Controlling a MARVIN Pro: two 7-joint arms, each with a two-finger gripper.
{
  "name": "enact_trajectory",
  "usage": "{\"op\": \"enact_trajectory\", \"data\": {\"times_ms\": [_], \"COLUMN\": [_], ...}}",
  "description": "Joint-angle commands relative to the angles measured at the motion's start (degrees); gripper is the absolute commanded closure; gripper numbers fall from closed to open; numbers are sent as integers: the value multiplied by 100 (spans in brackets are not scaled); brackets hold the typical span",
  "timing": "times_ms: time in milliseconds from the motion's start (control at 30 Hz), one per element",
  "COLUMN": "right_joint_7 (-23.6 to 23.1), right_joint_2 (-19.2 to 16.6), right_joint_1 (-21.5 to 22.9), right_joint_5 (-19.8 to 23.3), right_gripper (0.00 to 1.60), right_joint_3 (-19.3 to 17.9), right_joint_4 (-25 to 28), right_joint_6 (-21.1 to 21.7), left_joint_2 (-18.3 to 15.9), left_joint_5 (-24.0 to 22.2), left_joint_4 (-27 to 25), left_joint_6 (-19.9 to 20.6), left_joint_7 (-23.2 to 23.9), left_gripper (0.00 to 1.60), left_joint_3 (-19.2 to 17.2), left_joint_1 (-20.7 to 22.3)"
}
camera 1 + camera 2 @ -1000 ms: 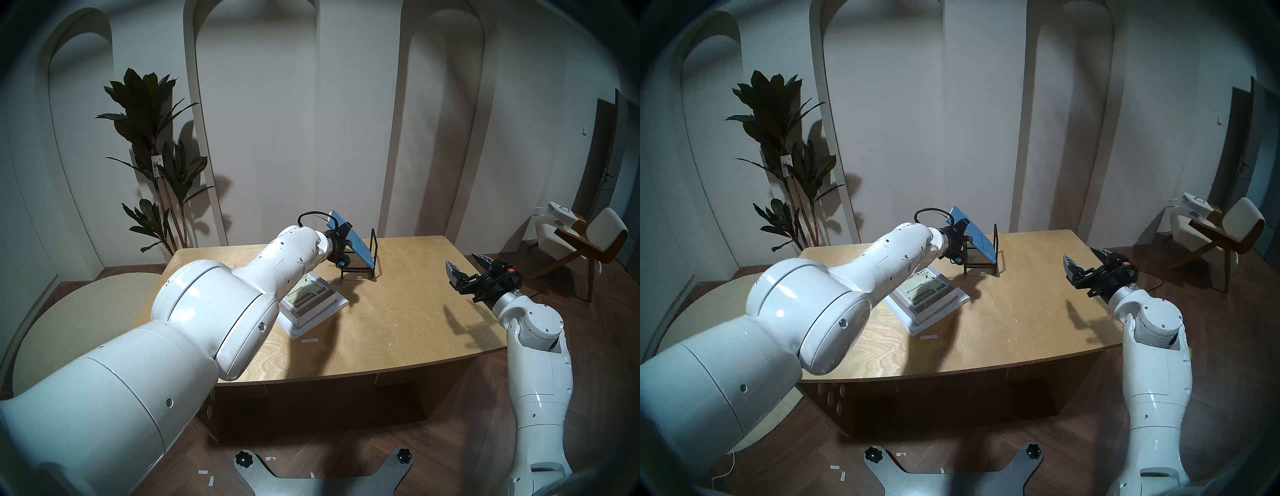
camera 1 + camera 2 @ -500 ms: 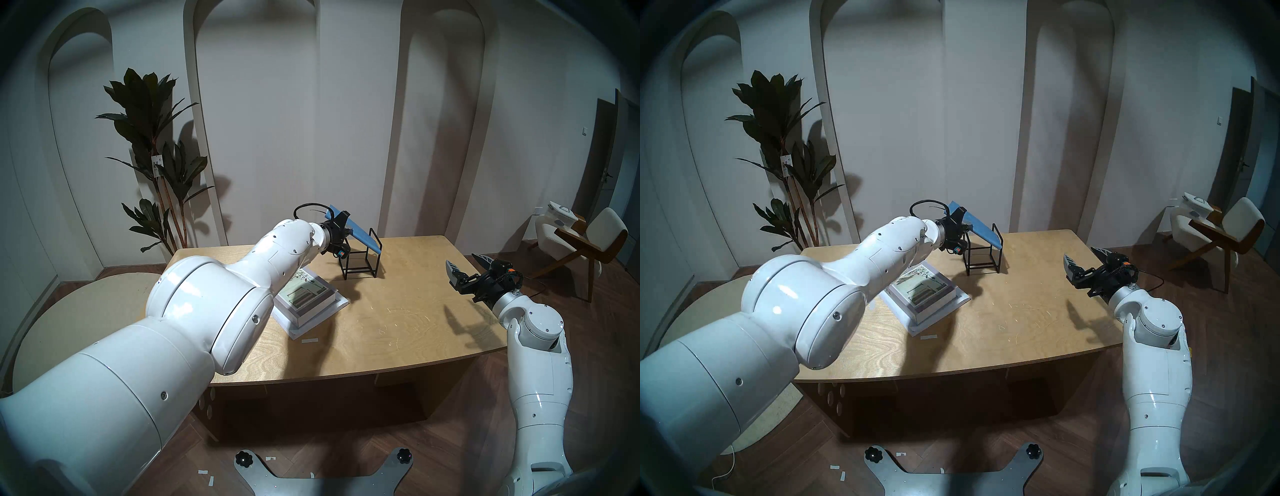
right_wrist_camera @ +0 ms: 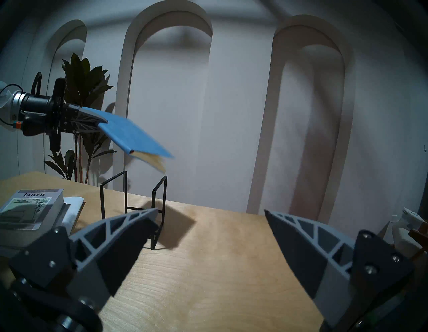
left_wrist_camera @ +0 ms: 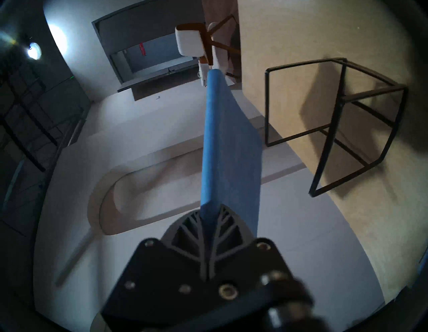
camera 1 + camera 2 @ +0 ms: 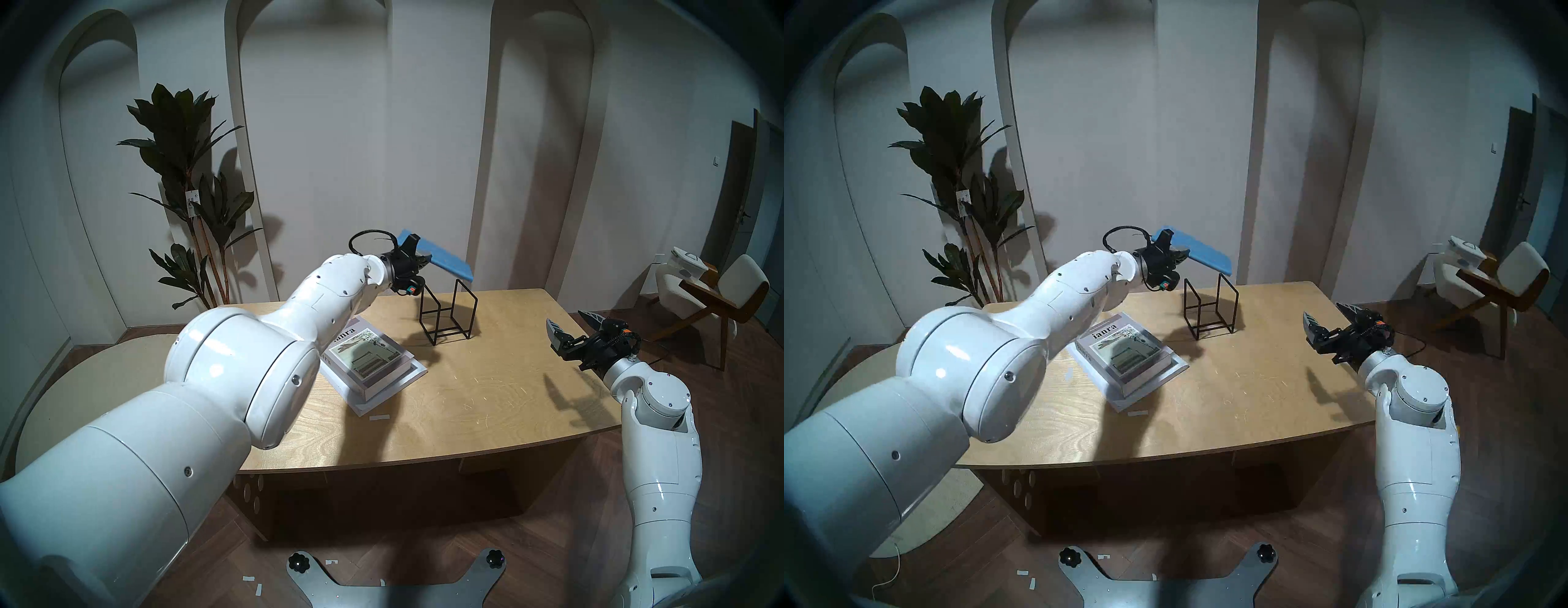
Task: Stack the books into one stack
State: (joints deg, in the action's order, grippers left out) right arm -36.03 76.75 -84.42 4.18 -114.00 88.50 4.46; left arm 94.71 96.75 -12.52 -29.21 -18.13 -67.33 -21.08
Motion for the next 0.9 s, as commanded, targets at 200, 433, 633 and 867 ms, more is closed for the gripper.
{"op": "enact_trajectory", "data": {"times_ms": [200, 433, 633, 867], "right_joint_7": [3, 4, 4, 5], "right_joint_2": [-5, -11, -18, -26], "right_joint_1": [46, 51, 54, 58], "right_joint_5": [24, 26, 26, 27], "right_gripper": [0, 0, 0, 0], "right_joint_3": [-11, -6, -1, 5], "right_joint_4": [121, 108, 92, 74], "right_joint_6": [-51, -45, -39, -36], "left_joint_2": [-803, -1339, -1753, -2161], "left_joint_5": [-86, -73, -29, -86], "left_joint_4": [-687, -1019, -1246, -1415], "left_joint_6": [-607, -1007, -1291, -1707], "left_joint_7": [-957, -1304, -1516, -1674], "left_gripper": [160, 160, 160, 160], "left_joint_3": [-150, -178, -178, -219], "left_joint_1": [231, 102, -85, -411]}}
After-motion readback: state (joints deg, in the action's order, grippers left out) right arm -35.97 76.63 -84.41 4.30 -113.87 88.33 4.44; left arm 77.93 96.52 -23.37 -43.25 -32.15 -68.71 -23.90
